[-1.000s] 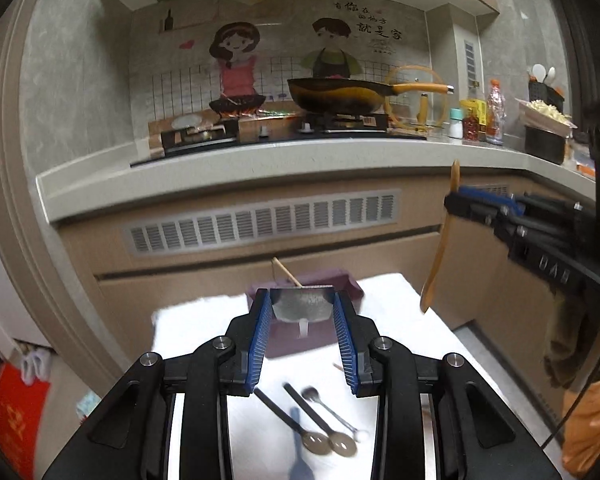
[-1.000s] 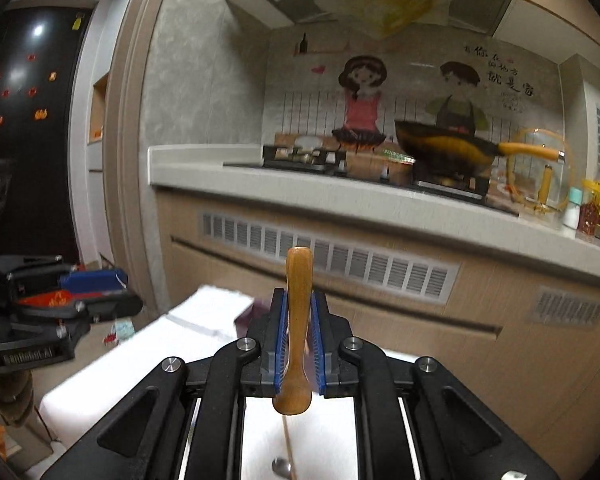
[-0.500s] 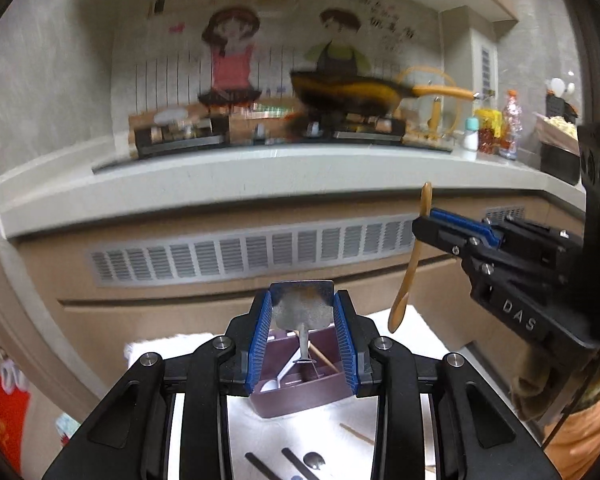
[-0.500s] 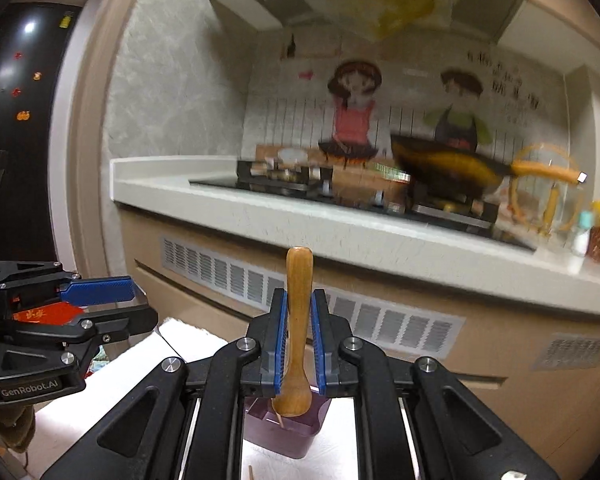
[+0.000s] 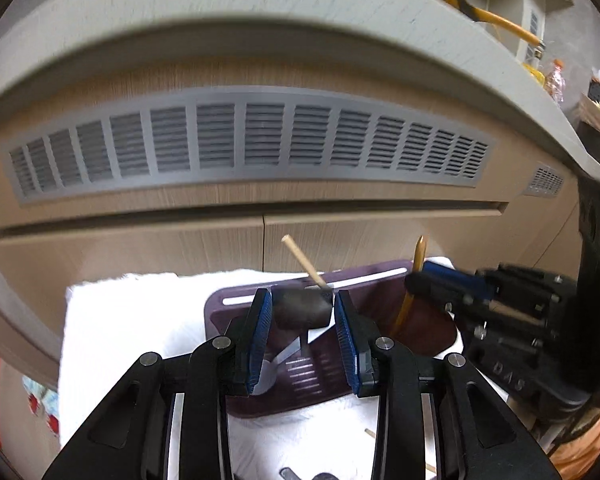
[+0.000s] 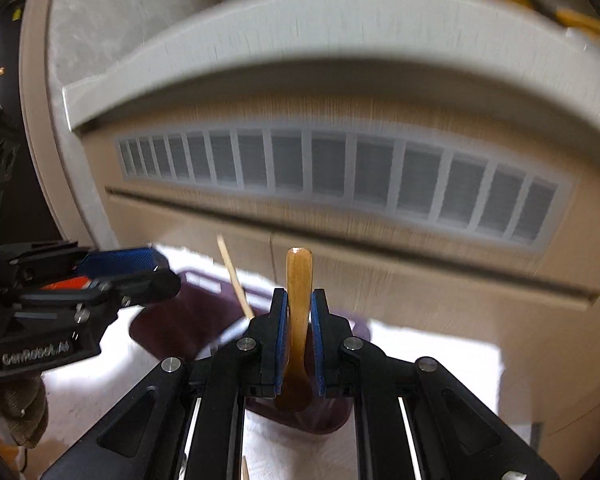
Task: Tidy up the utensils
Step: 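Carry the turner and wooden spoon over the caddy and open both grippers, then move both grippers back toward the remaining utensils on the towel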
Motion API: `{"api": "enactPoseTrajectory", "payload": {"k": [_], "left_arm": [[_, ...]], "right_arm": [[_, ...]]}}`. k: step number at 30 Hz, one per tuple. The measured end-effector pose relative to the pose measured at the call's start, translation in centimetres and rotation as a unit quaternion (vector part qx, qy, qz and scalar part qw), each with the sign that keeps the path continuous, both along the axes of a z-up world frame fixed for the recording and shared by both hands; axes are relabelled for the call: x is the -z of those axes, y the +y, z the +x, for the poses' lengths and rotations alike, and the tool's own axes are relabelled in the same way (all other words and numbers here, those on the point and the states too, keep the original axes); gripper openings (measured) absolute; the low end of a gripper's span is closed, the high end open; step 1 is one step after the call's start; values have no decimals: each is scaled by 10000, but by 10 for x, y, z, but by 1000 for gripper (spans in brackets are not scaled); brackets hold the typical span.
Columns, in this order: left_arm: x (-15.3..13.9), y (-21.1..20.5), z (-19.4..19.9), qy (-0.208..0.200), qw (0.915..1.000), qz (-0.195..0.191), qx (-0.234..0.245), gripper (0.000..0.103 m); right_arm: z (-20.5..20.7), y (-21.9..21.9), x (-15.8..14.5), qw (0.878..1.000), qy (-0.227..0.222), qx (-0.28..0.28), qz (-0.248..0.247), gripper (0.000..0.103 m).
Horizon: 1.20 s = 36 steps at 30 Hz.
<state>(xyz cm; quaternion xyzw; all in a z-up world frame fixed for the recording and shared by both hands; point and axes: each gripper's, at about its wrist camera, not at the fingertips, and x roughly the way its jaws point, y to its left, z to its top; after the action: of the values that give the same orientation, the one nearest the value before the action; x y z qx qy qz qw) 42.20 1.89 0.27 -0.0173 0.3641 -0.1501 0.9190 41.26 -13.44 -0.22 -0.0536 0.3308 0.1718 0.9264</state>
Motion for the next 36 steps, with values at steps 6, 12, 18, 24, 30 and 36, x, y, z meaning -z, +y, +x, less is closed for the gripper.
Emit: {"api": "enactPoseTrajectory", "payload": {"k": [6,12,18,24,30,36], "left_arm": [[-5,16,-16,-263,9995,-127,-113,58],[-16,47,-55,-462,9970,-102,-606,66],[5,52,-112,-382,9973,62,-621,71],[41,57,-161,-48,9977,136,-655,75],[66,82,-200,68,9945,84,-1038,79],[81,106,-213,129,9913,-37,-1308,82]], "right_arm": [[-7,-7,17,9999,35,101,-132,34],[-58,-12,9,9987,-276,87,-423,34],[-103,1,24,9982,0,-302,-511,34],[-139,30,57,9935,496,-859,-560,34],[-136,61,92,9858,1008,-1109,-755,34],[-115,85,113,9817,1123,-1033,-1141,34]]}}
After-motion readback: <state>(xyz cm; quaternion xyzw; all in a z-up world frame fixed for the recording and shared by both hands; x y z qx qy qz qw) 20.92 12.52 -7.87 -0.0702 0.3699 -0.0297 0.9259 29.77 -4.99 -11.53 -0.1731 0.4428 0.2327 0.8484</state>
